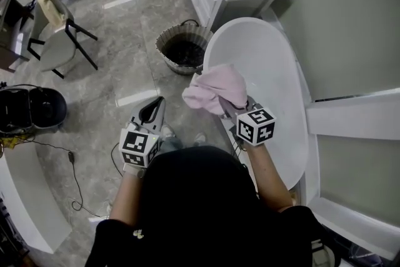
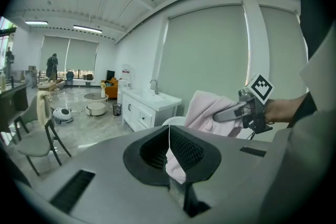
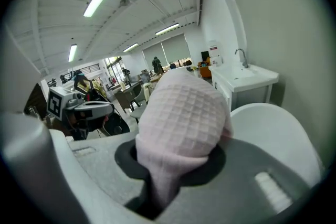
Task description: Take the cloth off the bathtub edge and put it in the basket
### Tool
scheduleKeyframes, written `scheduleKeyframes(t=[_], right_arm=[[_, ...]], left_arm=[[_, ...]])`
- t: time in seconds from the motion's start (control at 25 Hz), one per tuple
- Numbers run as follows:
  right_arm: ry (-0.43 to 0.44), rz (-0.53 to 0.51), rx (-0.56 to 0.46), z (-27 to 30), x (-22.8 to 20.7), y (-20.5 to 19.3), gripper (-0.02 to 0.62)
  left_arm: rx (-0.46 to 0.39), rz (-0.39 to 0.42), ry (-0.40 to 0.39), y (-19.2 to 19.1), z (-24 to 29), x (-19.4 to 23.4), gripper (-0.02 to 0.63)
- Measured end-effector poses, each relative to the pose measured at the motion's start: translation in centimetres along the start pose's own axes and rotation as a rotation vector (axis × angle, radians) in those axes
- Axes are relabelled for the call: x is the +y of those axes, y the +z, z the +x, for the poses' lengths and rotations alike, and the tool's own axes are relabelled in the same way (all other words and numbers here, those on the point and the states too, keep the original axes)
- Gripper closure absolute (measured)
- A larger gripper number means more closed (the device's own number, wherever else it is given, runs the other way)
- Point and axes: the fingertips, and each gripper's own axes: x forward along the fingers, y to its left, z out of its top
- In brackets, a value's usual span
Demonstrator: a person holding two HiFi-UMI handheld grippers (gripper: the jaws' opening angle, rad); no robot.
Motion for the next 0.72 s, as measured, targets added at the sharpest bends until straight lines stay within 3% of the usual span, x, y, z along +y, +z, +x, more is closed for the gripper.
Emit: scheduleKeyframes(t=[0.24,0.72], right_arm=[[0.036,-0.015,-0.077,1.0,3.5,4.6,0.506],[0.047,-0.001,-0.078,8.4,8.5,8.4,0.505]], left_arm=[[-0.016,-0.01,0.023,0.6,-1.8,3.4,0.592],[-0.031,-0.068,0.05,0.9,-4.8,13.3,0.592]])
